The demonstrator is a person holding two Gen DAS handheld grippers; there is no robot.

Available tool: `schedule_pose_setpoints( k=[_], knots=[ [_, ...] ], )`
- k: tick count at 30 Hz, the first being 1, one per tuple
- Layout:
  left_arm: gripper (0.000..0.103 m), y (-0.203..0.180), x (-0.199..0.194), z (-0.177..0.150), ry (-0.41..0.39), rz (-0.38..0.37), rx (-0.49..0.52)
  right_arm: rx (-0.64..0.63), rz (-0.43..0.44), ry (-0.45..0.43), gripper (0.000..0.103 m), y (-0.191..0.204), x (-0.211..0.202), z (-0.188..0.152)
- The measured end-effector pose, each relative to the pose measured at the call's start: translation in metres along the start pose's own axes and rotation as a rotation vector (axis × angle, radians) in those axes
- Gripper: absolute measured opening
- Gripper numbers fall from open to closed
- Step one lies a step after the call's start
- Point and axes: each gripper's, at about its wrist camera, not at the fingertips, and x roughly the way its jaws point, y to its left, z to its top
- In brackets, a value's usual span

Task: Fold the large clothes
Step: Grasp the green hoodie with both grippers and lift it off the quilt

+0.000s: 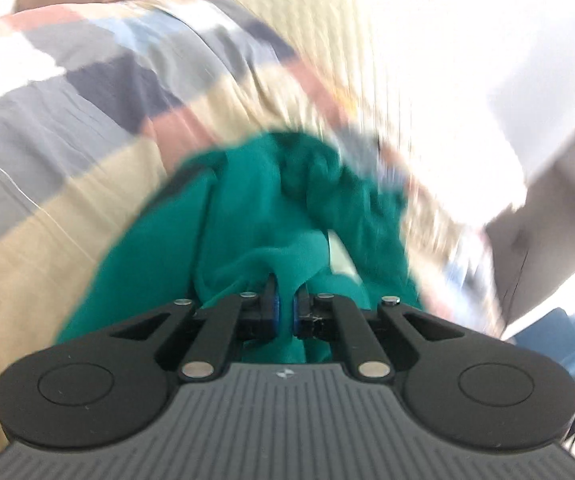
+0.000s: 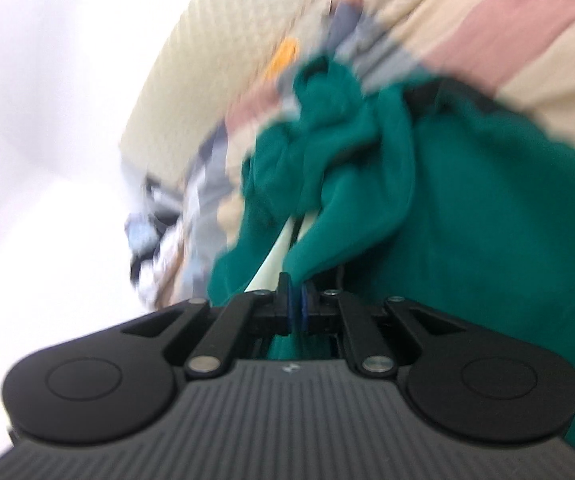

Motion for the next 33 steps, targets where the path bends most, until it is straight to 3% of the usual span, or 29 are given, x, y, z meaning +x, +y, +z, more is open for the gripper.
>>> schedule_pose_setpoints(
  k=[2,5,10,15,18,21,25,28,30,32,33],
  knots=[
    [0.006,0.013,-0.011,0.018,-0.066,-0.049,-0.055,-0.024,-0.018,-0.065,0.007,0.0,-0.016,0.019],
    [0.006,0.03,-0.016,0.039,-0.136,-0.064,-0.138,-0.027,-0.044,-0.154,0.007,-0.003,-0.032,0.047],
    [0.006,0.06,-0.02,0.069,-0.271,-0.016,-0.266,-0.007,-0.09,-0.285,0.007,-0.022,-0.046,0.095],
    [0.006,0.087,-0.017,0.094,-0.377,0.111,-0.308,0.019,-0.174,-0.363,0.007,-0.055,-0.036,0.133],
    [0.006,0.101,-0.005,0.095,-0.389,0.195,-0.287,-0.026,-0.264,-0.367,0.007,-0.078,-0.013,0.138],
    [0.007,0.111,0.013,0.091,-0.363,0.346,-0.24,0.013,-0.373,-0.319,0.007,-0.112,0.009,0.134],
    [0.007,0.134,0.045,0.089,-0.273,0.457,-0.27,0.082,-0.457,-0.229,0.007,-0.151,0.031,0.12],
    [0.009,0.147,0.058,0.078,-0.223,0.48,-0.317,0.088,-0.464,-0.22,0.007,-0.154,0.032,0.117],
    [0.016,0.144,0.063,0.075,-0.199,0.51,-0.314,0.068,-0.469,-0.223,0.01,-0.148,0.029,0.118],
    [0.049,0.132,0.062,0.074,-0.181,0.549,-0.278,0.016,-0.475,-0.237,0.01,-0.135,0.023,0.119],
    [0.058,0.126,0.059,0.074,-0.174,0.57,-0.265,-0.017,-0.479,-0.243,0.011,-0.128,0.022,0.121]
  ],
)
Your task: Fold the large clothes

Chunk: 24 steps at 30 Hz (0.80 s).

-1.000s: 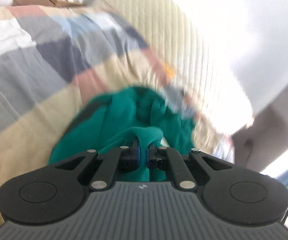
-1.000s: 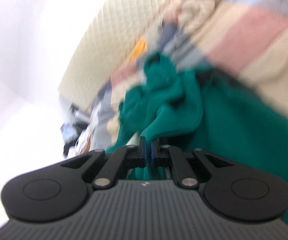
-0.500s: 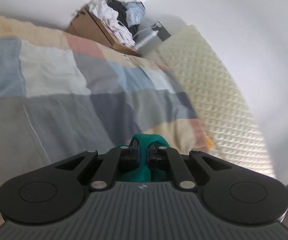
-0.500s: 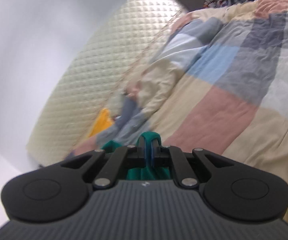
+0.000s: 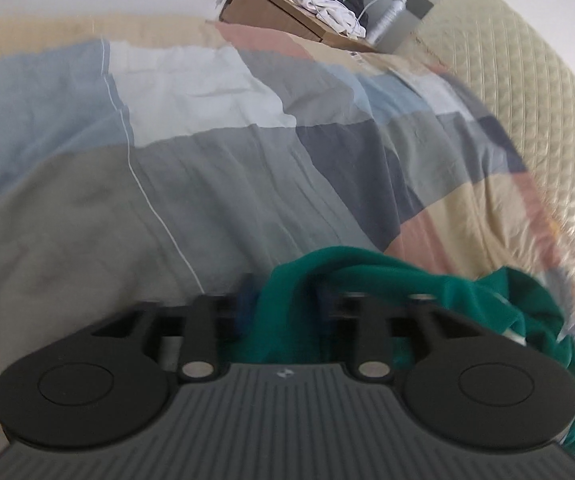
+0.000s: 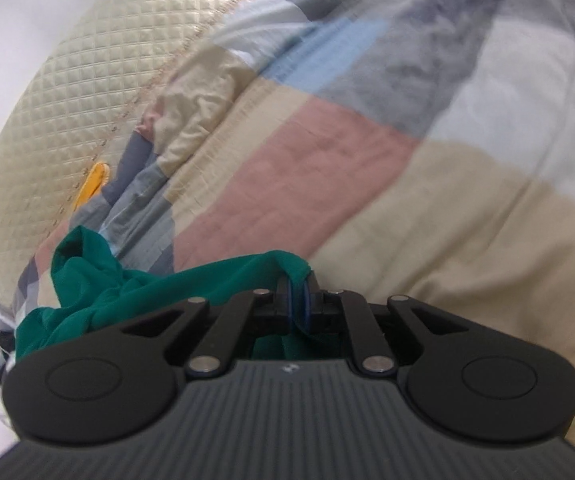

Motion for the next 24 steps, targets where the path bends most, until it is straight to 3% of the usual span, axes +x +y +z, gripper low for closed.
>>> schedule_pose_setpoints(
  k=[1,2,6,10,17,19,22,24],
  knots=[
    [0.066,-0.003,-0.008,0.0,-0.004,0.021,0.004,-0.038,-0.01,-0.012,0.012,0.006,-0.005,0.001],
    [0.067,-0.004,-0.016,-0.001,-0.011,0.022,0.001,-0.077,-0.023,-0.024,0.017,0.011,-0.008,0.002],
    [0.072,-0.015,-0.059,-0.011,-0.044,-0.043,0.024,-0.225,-0.04,-0.066,0.055,0.029,-0.025,0.0],
    [0.075,-0.038,-0.098,-0.03,-0.122,-0.145,0.148,-0.291,-0.052,-0.127,0.058,0.041,-0.042,-0.007],
    [0.076,-0.087,-0.119,-0.078,-0.085,-0.324,0.427,-0.385,0.056,-0.252,0.06,0.088,-0.073,-0.031],
    [0.076,-0.095,-0.115,-0.09,-0.031,-0.373,0.447,-0.415,0.124,-0.219,0.06,0.106,-0.073,-0.047],
    [0.076,-0.102,-0.106,-0.106,0.038,-0.42,0.462,-0.472,0.246,-0.098,0.06,0.136,-0.059,-0.075],
    [0.076,-0.105,-0.099,-0.114,0.065,-0.426,0.473,-0.555,0.273,-0.024,0.06,0.162,-0.039,-0.095]
  ],
)
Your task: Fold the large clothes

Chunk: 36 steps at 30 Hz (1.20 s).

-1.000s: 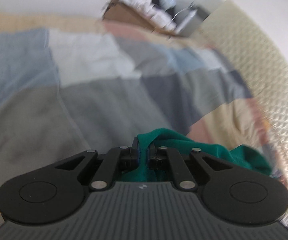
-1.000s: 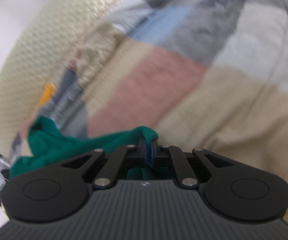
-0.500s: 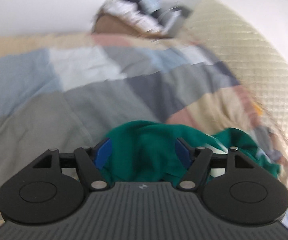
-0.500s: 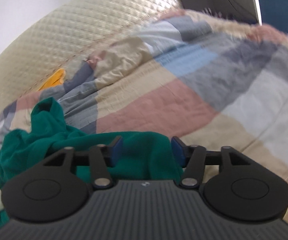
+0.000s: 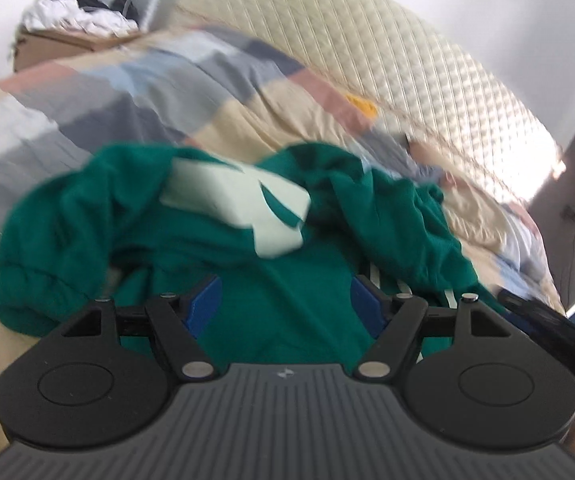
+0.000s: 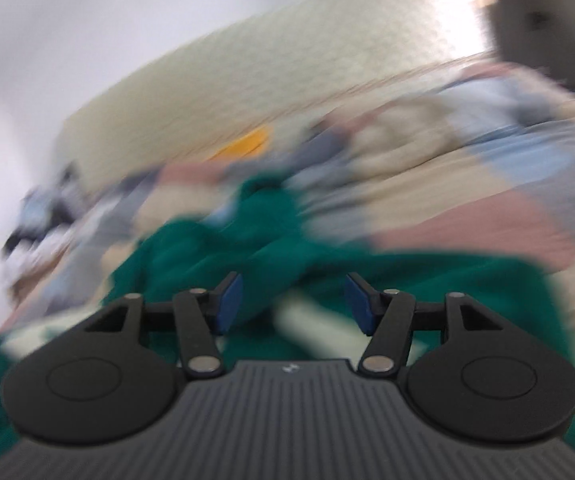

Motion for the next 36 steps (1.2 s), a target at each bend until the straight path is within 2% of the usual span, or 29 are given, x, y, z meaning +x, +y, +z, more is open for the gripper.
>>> schedule_pose_setpoints(
  k=[3,6,12,18,21,23,28,32,36],
  knots=[
    [0.076,0.004,0.013,-0.007,0.024,0.016,-0.012,-0.074,0.035,0.125,0.058,0.031,0.051,-0.01],
    [0.076,0.018,0.025,-0.007,0.046,0.012,-0.054,-0.1,0.021,0.168,0.058,0.051,0.101,-0.013],
    [0.076,0.035,0.055,-0.01,0.058,0.045,-0.076,-0.179,-0.097,0.138,0.058,0.089,0.184,0.013],
    [0.076,0.052,0.091,-0.014,0.039,0.038,-0.083,-0.189,-0.159,0.046,0.036,0.115,0.257,0.073],
    [0.076,0.055,0.109,-0.018,0.027,0.038,-0.038,-0.17,-0.189,-0.001,0.034,0.118,0.293,0.097],
    [0.076,0.054,0.115,-0.022,0.004,0.042,-0.02,-0.136,-0.207,-0.003,0.034,0.113,0.314,0.102],
    [0.076,0.056,0.122,-0.026,-0.035,0.041,-0.037,-0.077,-0.178,-0.036,0.032,0.095,0.321,0.092],
    [0.076,0.064,0.126,-0.023,-0.03,0.029,-0.073,-0.064,-0.113,-0.033,0.034,0.081,0.292,0.087],
    [0.076,0.064,0.122,-0.021,-0.011,0.027,-0.068,-0.049,-0.083,-0.018,0.035,0.066,0.243,0.087]
  ],
)
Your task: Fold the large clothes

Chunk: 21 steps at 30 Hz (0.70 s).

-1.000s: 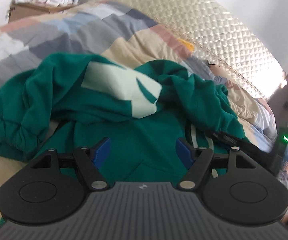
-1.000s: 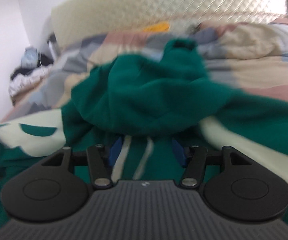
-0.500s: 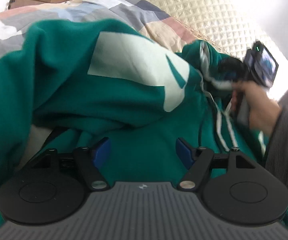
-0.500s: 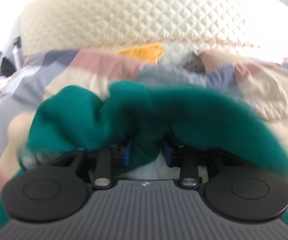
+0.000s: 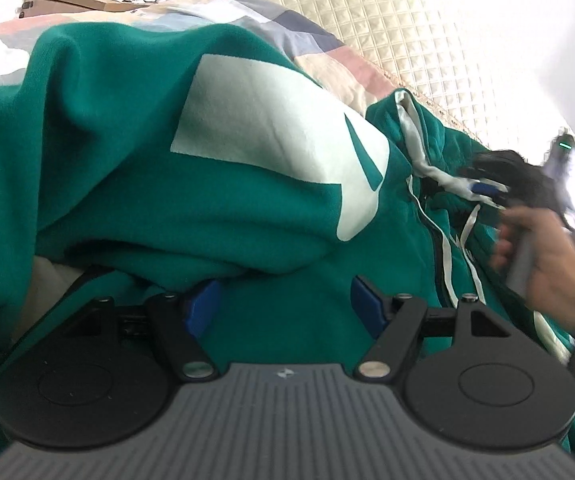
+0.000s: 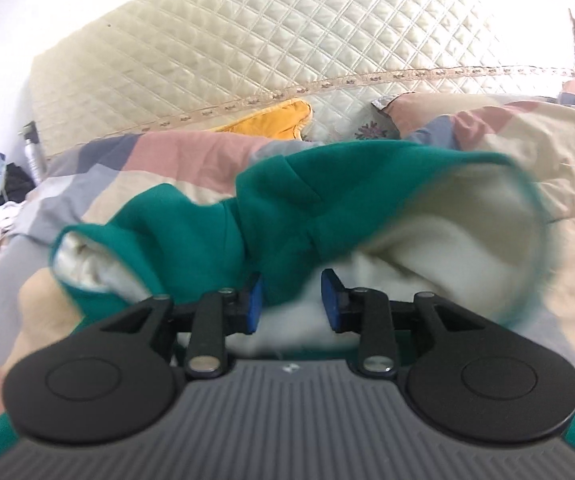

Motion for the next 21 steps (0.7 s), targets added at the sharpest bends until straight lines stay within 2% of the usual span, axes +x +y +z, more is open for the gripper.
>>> schedule_pose_setpoints(
  k=[8,13,15,17,19,21],
  knots=[
    [0.076,-0.004,-0.025,0.012,0.035,0.032,0.0,0.072,-0.049,0.017,0.035,-0.072,-0.135,-0.02],
    [0.076,-0.019,-0.055,0.029,0.014,0.129,0.188,0.128,-0.132,0.01,0.037,-0.127,-0.221,-0.041],
    [0.076,-0.021,-0.068,0.034,-0.019,0.199,0.258,0.112,-0.173,0.041,0.037,-0.144,-0.244,-0.047],
    [0.076,-0.017,-0.078,0.043,-0.038,0.24,0.267,0.081,-0.194,0.059,0.038,-0.159,-0.266,-0.055],
    [0.076,-0.006,-0.09,0.05,-0.058,0.259,0.215,0.106,-0.195,0.05,0.046,-0.177,-0.285,-0.064],
    [0.076,0.003,-0.096,0.053,-0.063,0.289,0.179,0.17,-0.206,0.047,0.074,-0.196,-0.298,-0.073]
  ],
)
